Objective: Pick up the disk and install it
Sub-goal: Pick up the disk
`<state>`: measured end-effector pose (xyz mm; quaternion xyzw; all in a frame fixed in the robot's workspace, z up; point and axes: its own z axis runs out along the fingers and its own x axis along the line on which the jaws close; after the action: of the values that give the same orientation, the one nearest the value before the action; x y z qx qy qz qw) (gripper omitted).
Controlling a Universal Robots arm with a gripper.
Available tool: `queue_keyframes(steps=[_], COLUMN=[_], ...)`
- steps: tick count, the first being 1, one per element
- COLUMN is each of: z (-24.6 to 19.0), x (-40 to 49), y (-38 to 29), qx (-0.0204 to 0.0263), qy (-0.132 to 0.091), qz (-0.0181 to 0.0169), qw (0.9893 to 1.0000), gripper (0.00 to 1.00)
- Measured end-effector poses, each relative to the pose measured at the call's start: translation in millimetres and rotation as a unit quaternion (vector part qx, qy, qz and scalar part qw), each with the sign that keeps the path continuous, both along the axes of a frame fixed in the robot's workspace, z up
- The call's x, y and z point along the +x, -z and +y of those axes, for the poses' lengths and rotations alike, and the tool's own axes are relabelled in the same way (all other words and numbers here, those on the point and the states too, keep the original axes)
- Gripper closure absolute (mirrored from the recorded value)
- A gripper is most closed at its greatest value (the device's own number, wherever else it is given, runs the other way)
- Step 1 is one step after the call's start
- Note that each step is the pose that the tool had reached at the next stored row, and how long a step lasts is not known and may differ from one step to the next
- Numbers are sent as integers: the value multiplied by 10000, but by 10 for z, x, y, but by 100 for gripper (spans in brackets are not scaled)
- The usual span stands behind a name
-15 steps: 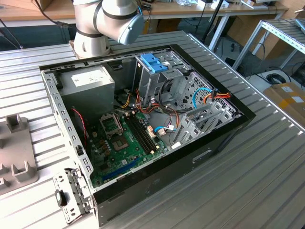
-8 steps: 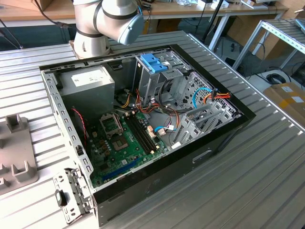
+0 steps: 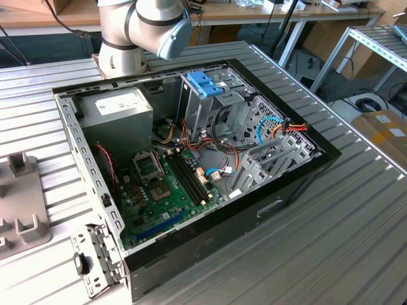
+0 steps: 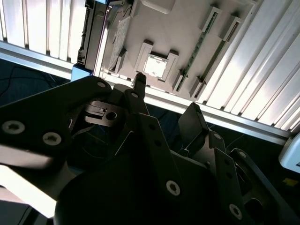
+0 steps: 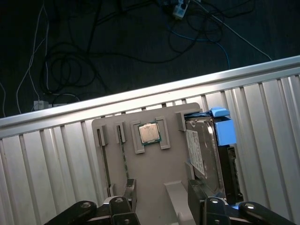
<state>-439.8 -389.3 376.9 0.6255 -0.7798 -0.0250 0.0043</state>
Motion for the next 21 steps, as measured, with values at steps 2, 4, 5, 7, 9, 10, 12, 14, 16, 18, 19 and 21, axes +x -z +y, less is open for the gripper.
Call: queue_keyframes(steps=[2, 4, 5, 7, 9, 10, 12, 14, 16, 18, 19, 21], z=[0, 0, 0, 0, 2, 3, 11, 17, 29, 43, 51, 65], x=[0, 0, 0, 0, 0, 0, 0, 0, 0, 0, 0, -1], y=[7, 11, 12, 16, 20, 22, 24, 25, 26, 28, 28, 30], qx=[0, 0, 0, 0, 0, 1, 0, 0, -1, 0, 0, 1], qy=[0, 0, 0, 0, 0, 0, 0, 0, 0, 0, 1, 18], qz=[0, 0, 0, 0, 0, -1, 0, -1, 0, 0, 0, -1], qw=[10000, 10000, 10000, 10000, 10000, 10000, 10000, 10000, 10000, 10000, 10000, 10000], gripper=[44, 44, 44, 44, 44, 44, 44, 44, 44, 44, 44, 44])
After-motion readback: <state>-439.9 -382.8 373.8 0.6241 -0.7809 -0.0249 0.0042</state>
